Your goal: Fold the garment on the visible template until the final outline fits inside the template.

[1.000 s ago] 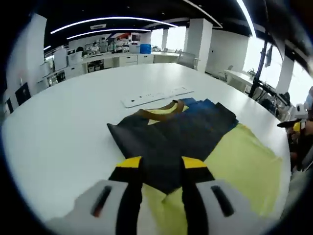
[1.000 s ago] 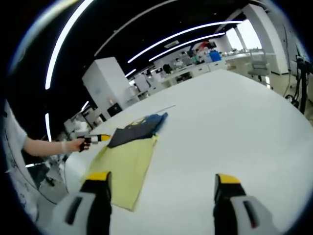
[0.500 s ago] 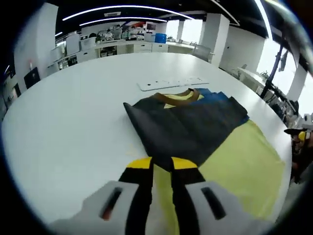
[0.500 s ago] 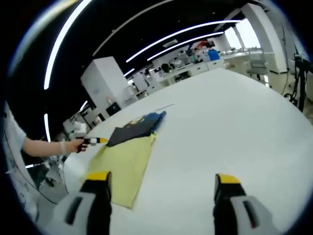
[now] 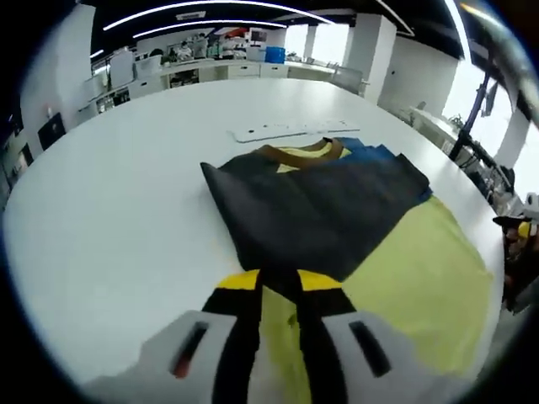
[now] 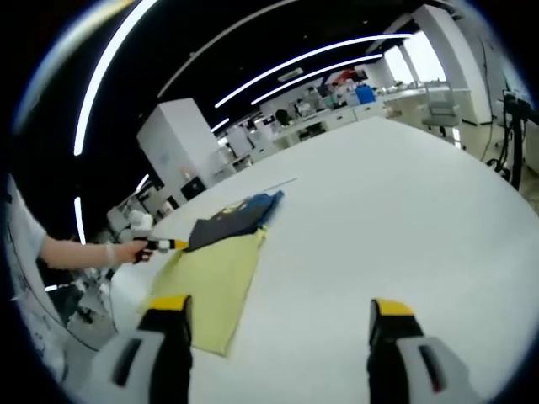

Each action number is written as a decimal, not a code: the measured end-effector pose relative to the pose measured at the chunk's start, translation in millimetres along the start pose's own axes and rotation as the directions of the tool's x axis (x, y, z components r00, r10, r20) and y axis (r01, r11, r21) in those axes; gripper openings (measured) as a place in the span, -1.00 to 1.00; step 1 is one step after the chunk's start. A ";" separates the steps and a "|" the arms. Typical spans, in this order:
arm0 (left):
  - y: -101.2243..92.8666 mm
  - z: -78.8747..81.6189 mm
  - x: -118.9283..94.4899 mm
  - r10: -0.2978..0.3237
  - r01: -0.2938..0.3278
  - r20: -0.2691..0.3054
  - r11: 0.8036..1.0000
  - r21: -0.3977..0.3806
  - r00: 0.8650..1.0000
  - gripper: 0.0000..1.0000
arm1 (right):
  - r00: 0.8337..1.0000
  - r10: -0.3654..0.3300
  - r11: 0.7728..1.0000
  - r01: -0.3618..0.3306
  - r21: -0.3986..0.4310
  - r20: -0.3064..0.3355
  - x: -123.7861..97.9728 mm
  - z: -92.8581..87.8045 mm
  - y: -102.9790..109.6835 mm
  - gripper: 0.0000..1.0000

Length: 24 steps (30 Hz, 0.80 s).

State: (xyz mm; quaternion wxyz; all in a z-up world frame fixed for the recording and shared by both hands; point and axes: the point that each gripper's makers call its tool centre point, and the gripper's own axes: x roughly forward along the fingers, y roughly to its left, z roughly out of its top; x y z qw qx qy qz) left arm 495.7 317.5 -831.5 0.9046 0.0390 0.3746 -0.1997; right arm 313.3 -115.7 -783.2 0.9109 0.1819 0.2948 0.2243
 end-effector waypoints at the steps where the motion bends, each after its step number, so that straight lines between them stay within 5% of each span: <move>1: -4.5 -1.5 -1.6 -0.003 0.004 -0.010 0.998 0.055 1.000 -0.65 | 1.000 0.000 1.000 0.000 0.002 -0.001 0.0 -0.3 0.2 0.73; 10: -4.4 -10.9 -7.4 -0.014 0.017 -0.022 0.992 0.129 1.000 -0.56 | 1.000 0.011 1.000 -0.011 0.005 0.002 2.7 0.6 1.5 0.72; 14: -3.6 -13.7 -11.4 0.006 -0.001 -0.021 0.973 0.232 1.000 -0.57 | 1.000 0.013 1.000 -0.013 0.010 0.007 3.0 1.8 2.6 0.72; 24: -8.4 -12.6 -9.7 0.053 -0.049 -0.005 0.941 0.336 0.999 -0.68 | 1.000 0.012 1.000 -0.013 0.021 0.009 -0.1 2.1 2.3 0.71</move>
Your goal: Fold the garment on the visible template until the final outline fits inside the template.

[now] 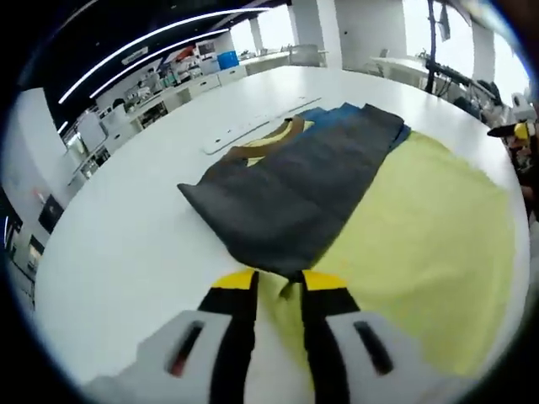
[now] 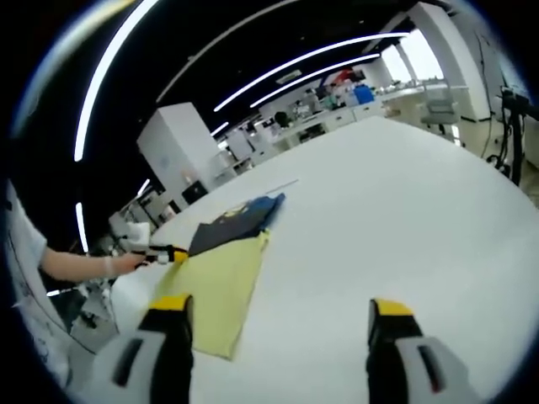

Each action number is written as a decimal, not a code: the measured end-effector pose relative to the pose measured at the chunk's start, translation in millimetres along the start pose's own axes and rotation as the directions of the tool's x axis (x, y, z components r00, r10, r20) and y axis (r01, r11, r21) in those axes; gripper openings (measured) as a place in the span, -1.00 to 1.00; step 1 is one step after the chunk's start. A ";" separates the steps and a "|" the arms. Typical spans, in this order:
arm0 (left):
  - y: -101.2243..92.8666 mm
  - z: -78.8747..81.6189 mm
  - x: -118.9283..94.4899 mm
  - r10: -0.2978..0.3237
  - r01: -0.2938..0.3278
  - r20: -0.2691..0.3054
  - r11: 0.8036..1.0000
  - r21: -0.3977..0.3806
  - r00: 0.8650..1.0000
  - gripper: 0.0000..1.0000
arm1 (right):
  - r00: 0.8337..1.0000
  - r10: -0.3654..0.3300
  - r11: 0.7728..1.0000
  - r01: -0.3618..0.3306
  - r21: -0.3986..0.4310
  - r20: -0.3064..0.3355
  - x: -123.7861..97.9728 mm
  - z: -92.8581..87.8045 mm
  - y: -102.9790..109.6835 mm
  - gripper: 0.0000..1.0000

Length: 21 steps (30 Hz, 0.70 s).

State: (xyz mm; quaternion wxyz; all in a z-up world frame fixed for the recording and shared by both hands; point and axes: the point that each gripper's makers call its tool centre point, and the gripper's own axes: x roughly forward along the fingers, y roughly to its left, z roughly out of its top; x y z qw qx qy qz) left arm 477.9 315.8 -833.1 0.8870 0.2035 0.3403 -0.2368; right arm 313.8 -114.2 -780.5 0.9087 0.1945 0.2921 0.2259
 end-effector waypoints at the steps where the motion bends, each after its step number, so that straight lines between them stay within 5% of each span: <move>1: 1.3 3.2 -1.6 0.014 -0.015 0.009 0.999 0.034 1.000 -0.71 | 1.000 -0.002 1.000 0.002 0.001 -0.001 -0.5 -0.5 0.0 0.70; 8: 0.3 10.8 -1.2 0.013 -0.017 0.043 0.995 0.101 0.999 -0.97 | 1.000 -0.009 1.000 0.009 0.004 0.003 -1.1 -0.5 -1.2 0.71; 21: 22.3 3.4 -13.6 0.080 -0.089 0.077 0.989 0.121 0.994 -0.99 | 1.000 0.002 1.000 -0.002 0.001 -0.003 3.3 0.5 3.4 0.71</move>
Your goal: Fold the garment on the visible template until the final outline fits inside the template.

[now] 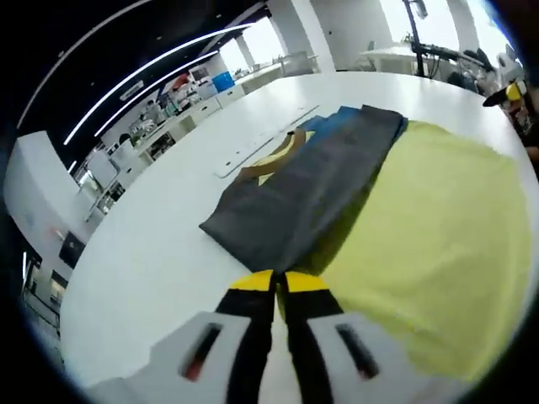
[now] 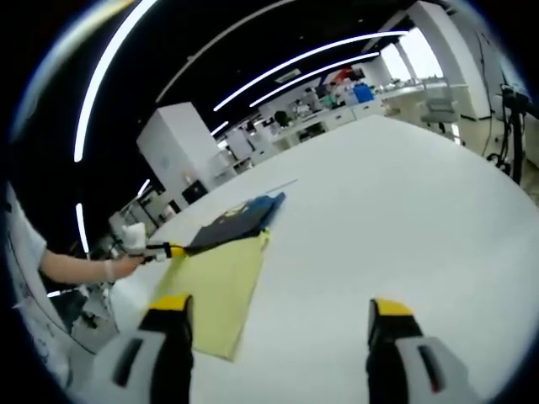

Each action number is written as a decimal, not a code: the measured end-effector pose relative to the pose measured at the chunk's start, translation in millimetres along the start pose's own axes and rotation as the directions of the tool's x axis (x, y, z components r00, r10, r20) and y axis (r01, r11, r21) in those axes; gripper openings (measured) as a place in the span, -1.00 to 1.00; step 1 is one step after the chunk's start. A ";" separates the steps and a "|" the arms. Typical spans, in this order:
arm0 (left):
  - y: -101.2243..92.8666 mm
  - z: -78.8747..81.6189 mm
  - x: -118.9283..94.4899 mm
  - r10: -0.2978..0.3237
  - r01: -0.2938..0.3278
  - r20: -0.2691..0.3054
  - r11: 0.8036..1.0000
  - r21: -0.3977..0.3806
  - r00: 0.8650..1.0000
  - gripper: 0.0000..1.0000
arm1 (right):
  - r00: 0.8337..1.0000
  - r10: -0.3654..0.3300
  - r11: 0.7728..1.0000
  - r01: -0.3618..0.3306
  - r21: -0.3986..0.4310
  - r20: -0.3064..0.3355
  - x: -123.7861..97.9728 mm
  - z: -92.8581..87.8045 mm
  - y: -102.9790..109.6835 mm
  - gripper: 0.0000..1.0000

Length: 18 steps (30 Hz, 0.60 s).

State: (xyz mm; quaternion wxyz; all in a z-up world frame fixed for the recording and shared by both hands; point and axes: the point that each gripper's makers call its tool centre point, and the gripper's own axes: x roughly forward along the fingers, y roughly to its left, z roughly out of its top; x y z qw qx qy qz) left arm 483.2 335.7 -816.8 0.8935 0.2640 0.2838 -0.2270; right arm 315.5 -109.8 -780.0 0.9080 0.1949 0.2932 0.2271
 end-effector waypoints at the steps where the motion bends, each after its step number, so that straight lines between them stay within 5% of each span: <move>1: 2.4 -1.5 -0.6 0.006 -0.006 0.001 1.000 -0.001 1.000 -0.98 | 1.000 0.001 1.000 -0.001 0.001 0.000 0.2 0.1 0.0 0.71; 11: 5.7 -30.7 -2.9 0.027 -0.029 -0.045 0.999 -0.044 0.999 -0.98 | 1.000 0.003 1.000 -0.003 0.004 -0.007 1.2 -1.0 -3.4 0.71; 18: -1.6 -35.1 -2.0 0.018 -0.019 -0.056 1.000 -0.023 0.998 -0.97 | 1.000 0.004 1.000 -0.004 0.006 -0.013 2.2 -2.4 -3.1 0.71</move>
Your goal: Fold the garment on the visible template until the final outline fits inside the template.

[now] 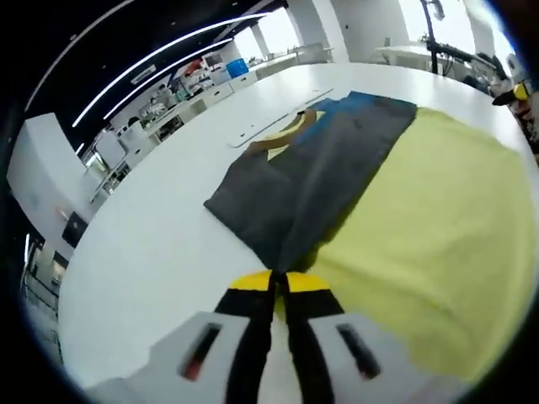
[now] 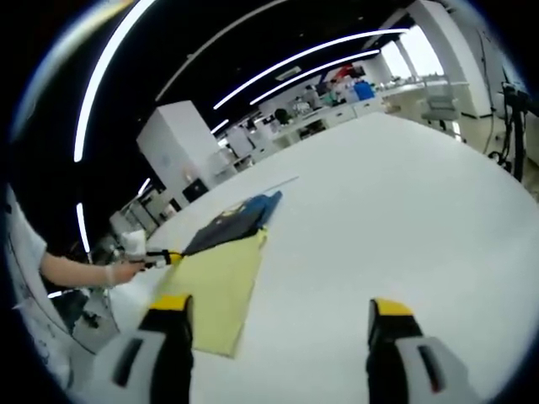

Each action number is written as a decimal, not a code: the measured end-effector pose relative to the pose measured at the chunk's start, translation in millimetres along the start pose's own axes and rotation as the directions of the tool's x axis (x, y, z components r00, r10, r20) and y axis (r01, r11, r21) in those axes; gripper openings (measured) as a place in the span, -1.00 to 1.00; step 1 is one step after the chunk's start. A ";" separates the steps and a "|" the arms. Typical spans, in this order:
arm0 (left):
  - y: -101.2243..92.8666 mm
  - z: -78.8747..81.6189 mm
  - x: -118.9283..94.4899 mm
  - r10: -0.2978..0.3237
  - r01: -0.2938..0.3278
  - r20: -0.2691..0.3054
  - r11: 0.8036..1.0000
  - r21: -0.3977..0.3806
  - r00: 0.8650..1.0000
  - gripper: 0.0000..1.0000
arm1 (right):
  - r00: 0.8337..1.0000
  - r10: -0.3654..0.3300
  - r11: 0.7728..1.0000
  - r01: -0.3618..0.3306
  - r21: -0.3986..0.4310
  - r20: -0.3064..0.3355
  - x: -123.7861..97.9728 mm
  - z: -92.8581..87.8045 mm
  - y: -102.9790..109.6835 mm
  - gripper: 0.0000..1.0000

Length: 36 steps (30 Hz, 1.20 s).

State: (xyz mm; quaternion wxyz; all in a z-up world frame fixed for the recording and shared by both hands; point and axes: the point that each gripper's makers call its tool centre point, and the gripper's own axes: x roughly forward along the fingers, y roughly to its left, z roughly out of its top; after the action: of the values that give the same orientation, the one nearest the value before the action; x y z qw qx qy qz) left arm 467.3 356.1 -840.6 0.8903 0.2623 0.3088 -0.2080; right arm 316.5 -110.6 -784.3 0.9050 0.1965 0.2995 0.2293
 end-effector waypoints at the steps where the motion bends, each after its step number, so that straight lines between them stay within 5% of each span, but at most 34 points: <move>1: 0.2 -0.1 0.5 0.000 0.000 -0.002 1.000 -0.002 1.000 -0.97 | 1.000 0.000 1.000 0.000 -0.001 0.000 0.2 0.1 0.1 0.71; 16: -3.7 2.5 0.1 -0.015 0.016 0.035 1.000 -0.023 0.999 -0.82 | 1.000 0.004 1.000 -0.004 0.000 -0.002 0.7 -1.8 4.4 0.71; 21: 0.8 4.6 -3.6 -0.017 0.019 0.051 0.999 -0.050 0.999 -0.52 | 1.000 0.007 1.000 -0.007 -0.001 -0.003 1.8 -1.6 7.5 0.71; 26: 1.8 6.1 -4.0 -0.022 0.026 0.065 0.997 -0.068 0.998 -0.01 | 1.000 0.010 1.000 -0.010 -0.003 -0.001 1.8 0.5 6.1 0.71; 36: -17.0 12.5 -21.2 -0.133 0.146 0.113 0.982 -0.119 0.985 0.46 | 1.000 0.021 1.000 -0.021 -0.006 0.001 4.5 2.5 14.6 0.71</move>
State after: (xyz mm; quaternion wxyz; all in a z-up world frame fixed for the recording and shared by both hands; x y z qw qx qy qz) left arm 448.3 339.9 -824.0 0.9032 0.1718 0.2920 -0.2634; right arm 317.0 -96.8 -777.3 0.9033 0.1969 0.2964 0.2397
